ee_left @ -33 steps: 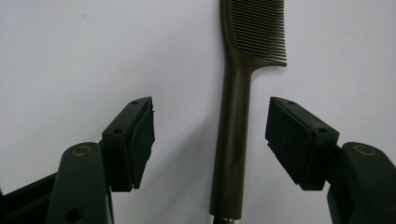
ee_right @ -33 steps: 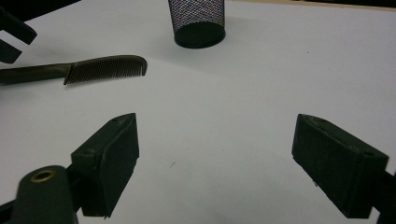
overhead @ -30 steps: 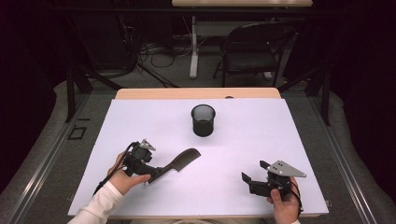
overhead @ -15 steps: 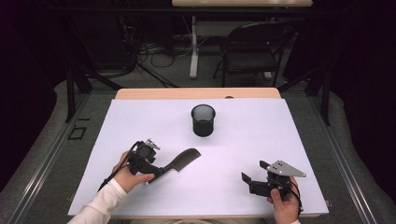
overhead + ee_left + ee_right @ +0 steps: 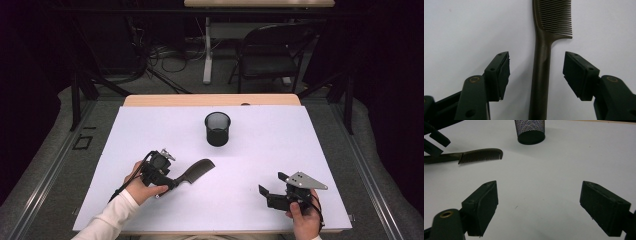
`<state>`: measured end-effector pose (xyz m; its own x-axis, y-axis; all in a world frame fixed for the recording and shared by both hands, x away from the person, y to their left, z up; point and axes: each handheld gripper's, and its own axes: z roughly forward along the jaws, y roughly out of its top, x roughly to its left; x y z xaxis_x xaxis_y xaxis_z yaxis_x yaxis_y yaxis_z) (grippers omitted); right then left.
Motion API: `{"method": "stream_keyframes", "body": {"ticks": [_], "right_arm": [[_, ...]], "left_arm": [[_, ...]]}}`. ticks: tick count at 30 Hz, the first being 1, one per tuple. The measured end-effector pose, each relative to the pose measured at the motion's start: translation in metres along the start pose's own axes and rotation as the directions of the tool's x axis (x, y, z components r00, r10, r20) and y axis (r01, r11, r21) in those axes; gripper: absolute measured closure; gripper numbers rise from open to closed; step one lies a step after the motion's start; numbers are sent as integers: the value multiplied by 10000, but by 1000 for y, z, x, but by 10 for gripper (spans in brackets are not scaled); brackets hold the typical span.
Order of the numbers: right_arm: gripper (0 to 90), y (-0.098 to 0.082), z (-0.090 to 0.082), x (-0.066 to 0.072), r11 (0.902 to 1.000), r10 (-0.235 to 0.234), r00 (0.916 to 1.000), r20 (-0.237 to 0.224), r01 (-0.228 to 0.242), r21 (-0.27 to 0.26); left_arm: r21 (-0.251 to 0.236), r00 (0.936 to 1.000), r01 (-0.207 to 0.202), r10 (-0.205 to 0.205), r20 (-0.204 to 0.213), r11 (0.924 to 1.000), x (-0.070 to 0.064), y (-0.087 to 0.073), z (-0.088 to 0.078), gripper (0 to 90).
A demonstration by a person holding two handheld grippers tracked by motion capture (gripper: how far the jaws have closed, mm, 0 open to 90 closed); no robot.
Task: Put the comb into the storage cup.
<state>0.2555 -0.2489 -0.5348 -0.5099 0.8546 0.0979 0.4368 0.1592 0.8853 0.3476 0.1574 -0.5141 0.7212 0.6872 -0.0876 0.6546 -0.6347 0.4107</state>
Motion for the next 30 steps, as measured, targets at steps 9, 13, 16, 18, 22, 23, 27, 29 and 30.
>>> {"method": "stream_keyframes", "body": {"ticks": [9,13,16,18,22,23,27,29,30], "right_arm": [[150,0,0,0,10000,-10,10000,-28,10,44],[150,0,0,0,10000,18,10000,-21,-18,68],[150,0,0,-1,10000,8,10000,-16,-8,65],[150,0,1,0,10000,34,10000,-26,-34,-27],[150,0,1,0,10000,12,10000,-43,-12,51],[150,-1,1,0,10000,16,10000,-35,-16,-29],[150,0,1,0,10000,20,10000,-22,-20,23],[150,0,1,-1,10000,18,10000,-39,-18,45],[150,0,1,-1,10000,21,10000,-37,-21,49]], "left_arm": [[399,9998,-208,209,-20,9990,-2,3,5,419],[647,9995,-298,305,-100,9975,-2,4,8,443],[827,9994,-323,333,-105,9961,-2,4,9,464],[982,9997,-245,250,-43,9949,-2,4,11,480],[1063,9993,-341,351,-82,9938,-3,4,13,503],[1068,9993,-338,351,-100,9937,-3,4,13,509],[1083,9987,-447,470,-192,9931,-3,3,14,529],[1123,9981,-546,576,-232,9922,-4,3,14,542],[1089,9979,-575,604,-237,9924,-5,3,14,545]]}}
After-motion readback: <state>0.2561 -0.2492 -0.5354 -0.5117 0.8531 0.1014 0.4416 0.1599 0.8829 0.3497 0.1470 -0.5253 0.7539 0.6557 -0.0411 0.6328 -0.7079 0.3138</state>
